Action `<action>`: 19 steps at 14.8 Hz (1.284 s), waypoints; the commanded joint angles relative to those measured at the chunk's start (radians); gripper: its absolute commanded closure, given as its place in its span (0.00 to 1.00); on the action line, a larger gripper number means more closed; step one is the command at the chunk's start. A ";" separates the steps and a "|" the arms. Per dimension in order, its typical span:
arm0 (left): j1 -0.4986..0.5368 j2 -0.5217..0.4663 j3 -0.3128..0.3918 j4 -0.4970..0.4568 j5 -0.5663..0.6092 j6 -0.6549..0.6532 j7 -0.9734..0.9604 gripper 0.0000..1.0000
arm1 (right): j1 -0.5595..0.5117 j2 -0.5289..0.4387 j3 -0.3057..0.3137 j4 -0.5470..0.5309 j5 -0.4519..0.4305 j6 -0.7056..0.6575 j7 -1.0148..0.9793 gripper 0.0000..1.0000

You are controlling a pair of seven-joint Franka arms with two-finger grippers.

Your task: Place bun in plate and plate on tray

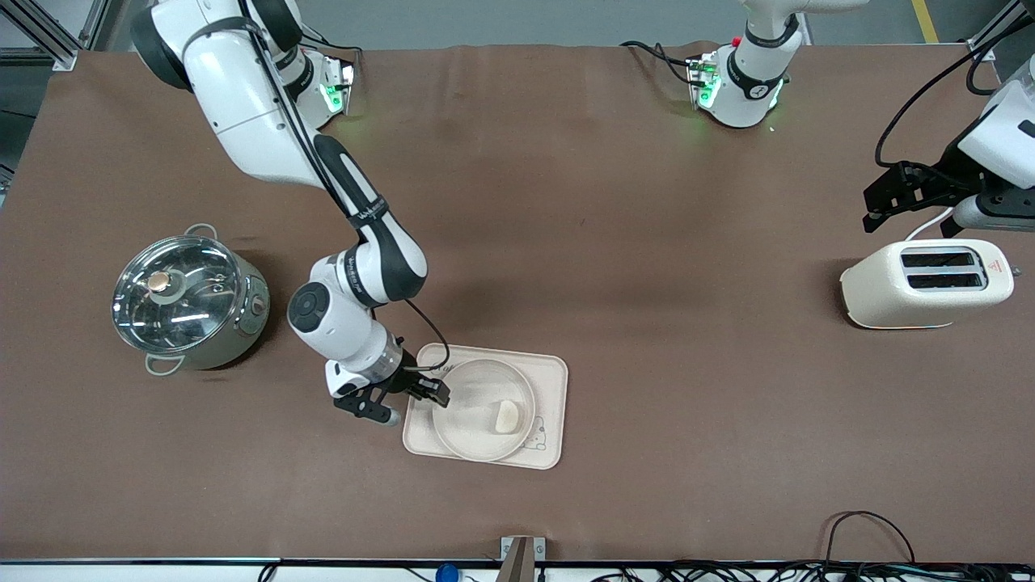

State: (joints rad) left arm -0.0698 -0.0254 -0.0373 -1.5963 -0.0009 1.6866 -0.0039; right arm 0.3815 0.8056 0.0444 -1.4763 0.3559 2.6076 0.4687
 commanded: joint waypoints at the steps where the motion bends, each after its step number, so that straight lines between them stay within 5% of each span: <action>1: 0.002 0.007 0.002 0.022 -0.016 -0.018 0.005 0.00 | -0.044 -0.117 0.003 -0.058 0.008 -0.130 -0.080 0.00; 5: 0.002 0.007 0.002 0.021 -0.016 -0.019 0.007 0.00 | -0.061 -0.241 -0.095 -0.055 -0.078 -0.368 -0.242 0.00; 7: 0.002 0.009 0.004 0.022 -0.016 -0.018 0.015 0.00 | -0.068 -0.304 -0.101 -0.053 -0.206 -0.435 -0.237 0.00; 12: 0.008 0.009 0.004 0.021 -0.016 -0.019 0.021 0.00 | -0.147 -0.491 -0.110 -0.044 -0.356 -0.645 -0.272 0.00; 19: 0.010 0.009 0.004 0.021 -0.016 -0.019 0.022 0.00 | -0.373 -0.747 -0.089 -0.050 -0.360 -1.001 -0.418 0.00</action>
State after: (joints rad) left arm -0.0631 -0.0221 -0.0367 -1.5943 -0.0009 1.6838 -0.0037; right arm 0.0941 0.1358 -0.0811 -1.4773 0.0120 1.6451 0.0996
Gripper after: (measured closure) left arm 0.000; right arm 0.000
